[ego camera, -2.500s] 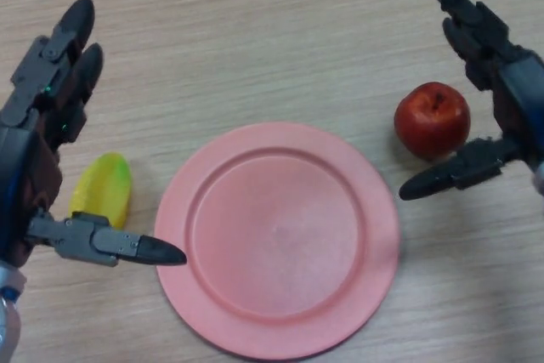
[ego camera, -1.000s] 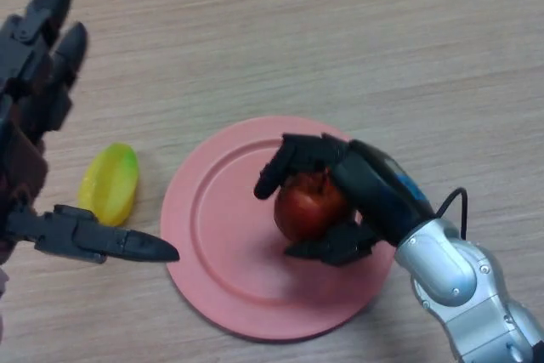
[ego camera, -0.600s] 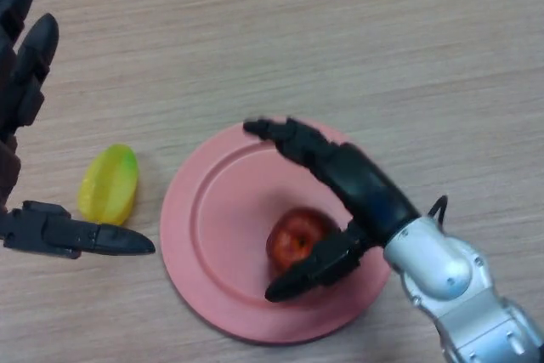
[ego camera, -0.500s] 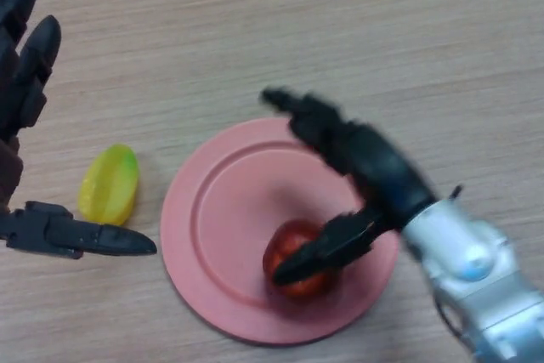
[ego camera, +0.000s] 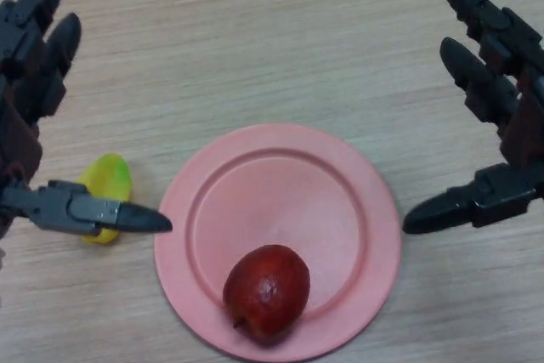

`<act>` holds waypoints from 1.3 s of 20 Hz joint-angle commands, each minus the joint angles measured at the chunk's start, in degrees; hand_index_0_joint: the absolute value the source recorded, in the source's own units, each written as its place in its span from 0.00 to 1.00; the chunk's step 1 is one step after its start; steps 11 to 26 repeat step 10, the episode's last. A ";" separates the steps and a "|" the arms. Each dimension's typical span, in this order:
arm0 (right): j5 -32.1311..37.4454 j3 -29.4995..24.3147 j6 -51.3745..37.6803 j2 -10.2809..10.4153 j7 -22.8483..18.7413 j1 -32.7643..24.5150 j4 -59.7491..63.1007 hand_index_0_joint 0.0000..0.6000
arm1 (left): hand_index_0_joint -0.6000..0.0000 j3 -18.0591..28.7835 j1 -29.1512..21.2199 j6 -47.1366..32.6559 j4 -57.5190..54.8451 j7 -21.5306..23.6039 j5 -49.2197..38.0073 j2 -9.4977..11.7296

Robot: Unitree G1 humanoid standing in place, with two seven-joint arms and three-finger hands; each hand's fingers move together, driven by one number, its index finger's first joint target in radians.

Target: Pick up the red apple and place it on the plate

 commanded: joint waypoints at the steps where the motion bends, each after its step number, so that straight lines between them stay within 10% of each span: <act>1: 3.61 -4.62 -11.80 -1.19 2.77 0.42 -3.70 0.00 | 1.00 0.50 -2.78 -1.27 -3.01 0.62 0.85 2.76; 7: 6.57 -5.58 -14.29 -0.80 4.53 3.23 -4.41 0.00 | 1.00 1.07 -0.32 -11.39 0.08 -4.17 8.50 2.10; 26: 12.04 -3.34 -6.82 -0.64 0.63 0.48 -7.72 0.00 | 1.00 1.05 -1.98 -8.56 -1.06 -3.29 9.19 2.59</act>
